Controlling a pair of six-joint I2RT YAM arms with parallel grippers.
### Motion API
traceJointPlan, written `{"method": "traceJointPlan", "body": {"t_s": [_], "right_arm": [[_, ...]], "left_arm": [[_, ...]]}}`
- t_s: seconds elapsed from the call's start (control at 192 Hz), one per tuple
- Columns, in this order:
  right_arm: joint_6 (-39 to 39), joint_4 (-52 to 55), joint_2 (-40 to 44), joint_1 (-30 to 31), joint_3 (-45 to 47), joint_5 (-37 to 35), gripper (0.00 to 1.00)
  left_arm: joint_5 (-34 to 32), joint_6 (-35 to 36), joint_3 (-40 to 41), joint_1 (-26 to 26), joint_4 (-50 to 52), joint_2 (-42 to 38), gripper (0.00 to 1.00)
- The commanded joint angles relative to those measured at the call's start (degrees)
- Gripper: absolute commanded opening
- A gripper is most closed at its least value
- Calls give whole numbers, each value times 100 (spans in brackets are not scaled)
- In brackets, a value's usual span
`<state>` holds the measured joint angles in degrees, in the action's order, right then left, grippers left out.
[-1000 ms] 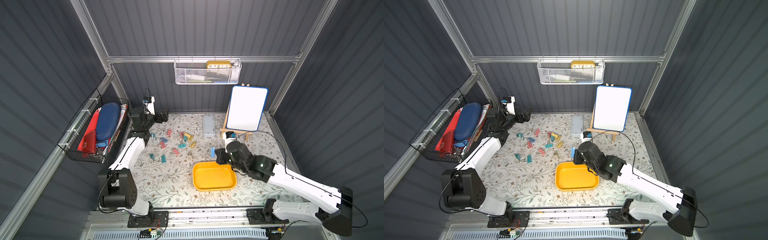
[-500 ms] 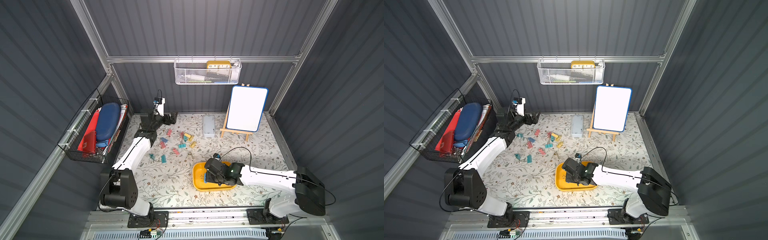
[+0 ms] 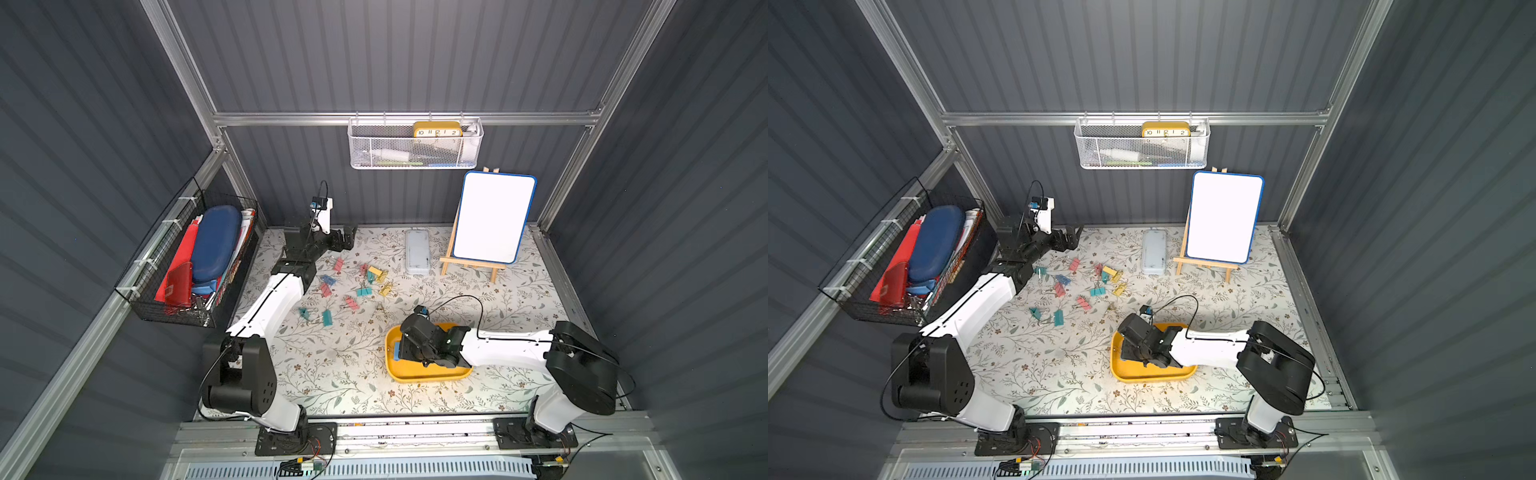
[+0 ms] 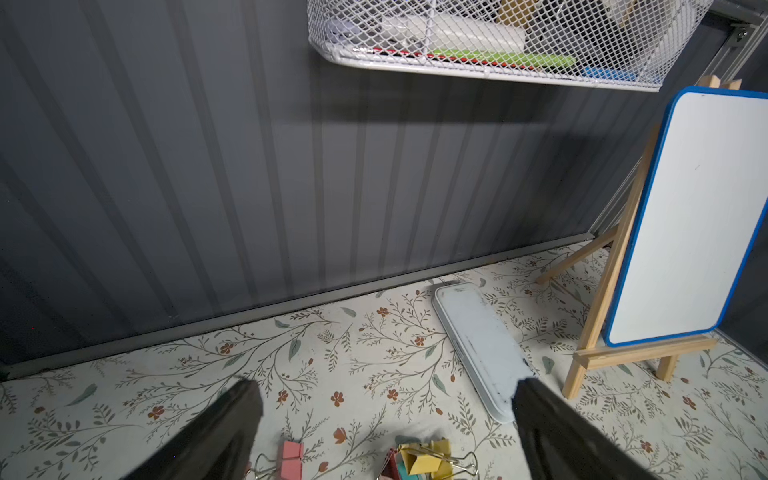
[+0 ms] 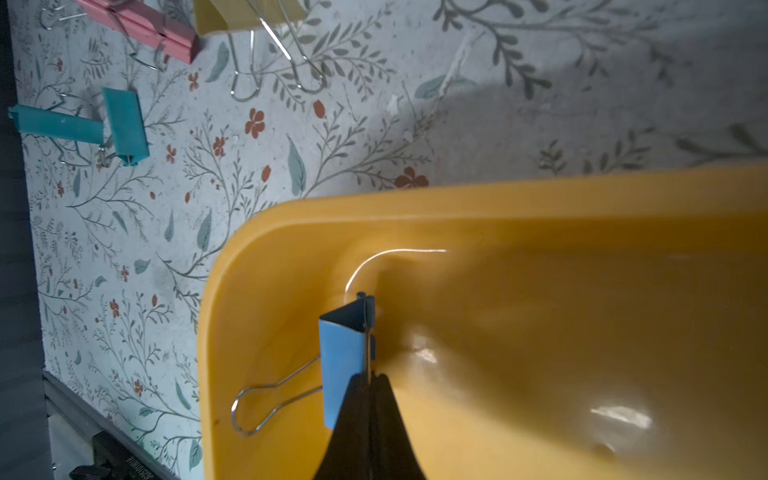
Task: Put the binder clips in the storage box
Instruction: Place the binder clip in the storage box, then pick up the binder clip at the center of the board.
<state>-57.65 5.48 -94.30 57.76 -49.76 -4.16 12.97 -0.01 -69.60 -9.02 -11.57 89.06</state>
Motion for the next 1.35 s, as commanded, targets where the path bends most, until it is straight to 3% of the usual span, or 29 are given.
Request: {"method": "traceJointPlan", "body": {"t_s": [0.0,0.026,0.146,0.271,0.443,0.547,0.73,0.944,1.095,1.23,1.34], "right_arm": [[225,25,-96,-62,91,111,0],[257,122,-80,-63,98,82,0],[420,517,209,-63,141,-187,22],[696,1083,717,-63,77,-783,33],[821,1674,1606,-212,-311,-1589,33],[580,1041,1685,-832,-474,-813,30],[47,209,349,-1807,-1461,517,29],[-322,-617,-1289,-2126,-2396,1141,48],[-517,-745,-2179,-2209,-2928,1638,50],[-616,-796,-2678,-2221,-3201,1712,48],[-598,-855,-2876,-2266,-3268,1721,32]], "left_arm": [[-57,90,-175,5,32,29,99],[-65,89,-176,5,32,24,99],[-76,97,-150,6,22,-2,99],[-10,90,-150,5,32,9,99],[-216,54,-185,5,12,48,99],[-364,74,-185,7,15,24,99],[-577,70,-154,-101,35,-44,99],[-742,140,-115,-153,5,-204,99],[-307,-6,-140,-153,-52,-59,99],[-312,-59,-218,-153,16,42,99],[-319,-68,-185,-153,0,16,99]]}}
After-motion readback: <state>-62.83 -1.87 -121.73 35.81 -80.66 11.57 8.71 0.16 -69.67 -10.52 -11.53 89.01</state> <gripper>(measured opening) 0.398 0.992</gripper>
